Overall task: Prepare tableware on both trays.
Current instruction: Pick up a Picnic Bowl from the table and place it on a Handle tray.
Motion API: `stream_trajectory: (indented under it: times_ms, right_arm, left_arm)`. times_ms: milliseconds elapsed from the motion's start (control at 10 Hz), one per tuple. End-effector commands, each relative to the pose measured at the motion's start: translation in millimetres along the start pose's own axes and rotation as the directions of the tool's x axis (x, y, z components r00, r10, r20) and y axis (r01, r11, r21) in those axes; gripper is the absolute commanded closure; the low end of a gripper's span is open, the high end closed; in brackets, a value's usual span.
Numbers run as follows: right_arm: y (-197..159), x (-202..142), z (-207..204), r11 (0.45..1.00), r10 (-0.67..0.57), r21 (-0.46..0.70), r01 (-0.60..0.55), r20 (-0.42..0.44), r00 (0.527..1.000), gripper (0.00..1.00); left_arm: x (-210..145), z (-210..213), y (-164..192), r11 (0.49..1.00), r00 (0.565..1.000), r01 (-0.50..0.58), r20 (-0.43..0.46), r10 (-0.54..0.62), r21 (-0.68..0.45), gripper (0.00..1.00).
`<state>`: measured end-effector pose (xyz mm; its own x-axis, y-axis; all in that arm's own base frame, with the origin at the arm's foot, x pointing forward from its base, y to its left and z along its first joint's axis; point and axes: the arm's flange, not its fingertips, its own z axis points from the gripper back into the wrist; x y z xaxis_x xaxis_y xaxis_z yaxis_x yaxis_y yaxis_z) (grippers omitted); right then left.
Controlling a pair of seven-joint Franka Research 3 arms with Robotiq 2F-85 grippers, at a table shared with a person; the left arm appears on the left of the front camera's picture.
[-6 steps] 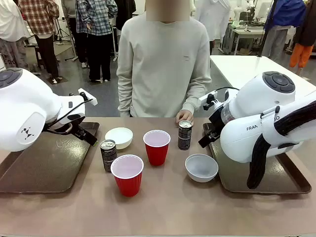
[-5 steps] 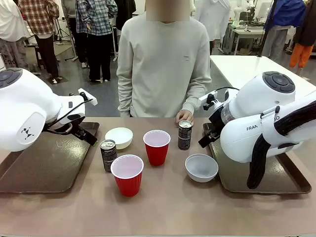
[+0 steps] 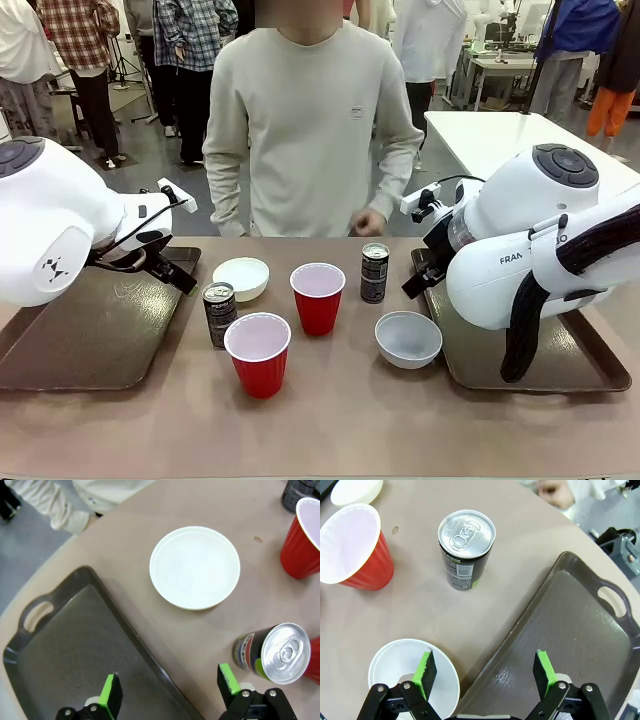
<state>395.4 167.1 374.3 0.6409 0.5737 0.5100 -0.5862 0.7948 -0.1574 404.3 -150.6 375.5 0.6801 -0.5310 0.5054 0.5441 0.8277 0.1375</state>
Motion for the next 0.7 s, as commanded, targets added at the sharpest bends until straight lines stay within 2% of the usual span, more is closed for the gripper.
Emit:
stream_trajectory:
  times_ms: [0, 500, 600]
  right_arm:
    - [0.0, 0.0, 0.0, 1.000, 0.000, 0.000, 0.000, 0.000, 1.000, 0.00]
    - [0.0, 0.0, 0.0, 1.000, 0.000, 0.000, 0.000, 0.000, 1.000, 0.00]
    - [13.5, -7.3, 30.6, 0.999, 0.011, -0.051, -0.012, -0.011, 1.000, 0.00]
  left_arm:
    - [0.9, 0.7, 0.3, 1.000, 1.000, 0.000, 0.003, 0.000, 0.001, 0.00]
    - [0.0, 0.0, 0.0, 1.000, 1.000, 0.000, 0.000, 0.000, 0.000, 0.00]
    - [-4.7, 42.2, -10.4, 0.995, 0.998, 0.053, 0.037, -0.056, 0.087, 0.00]
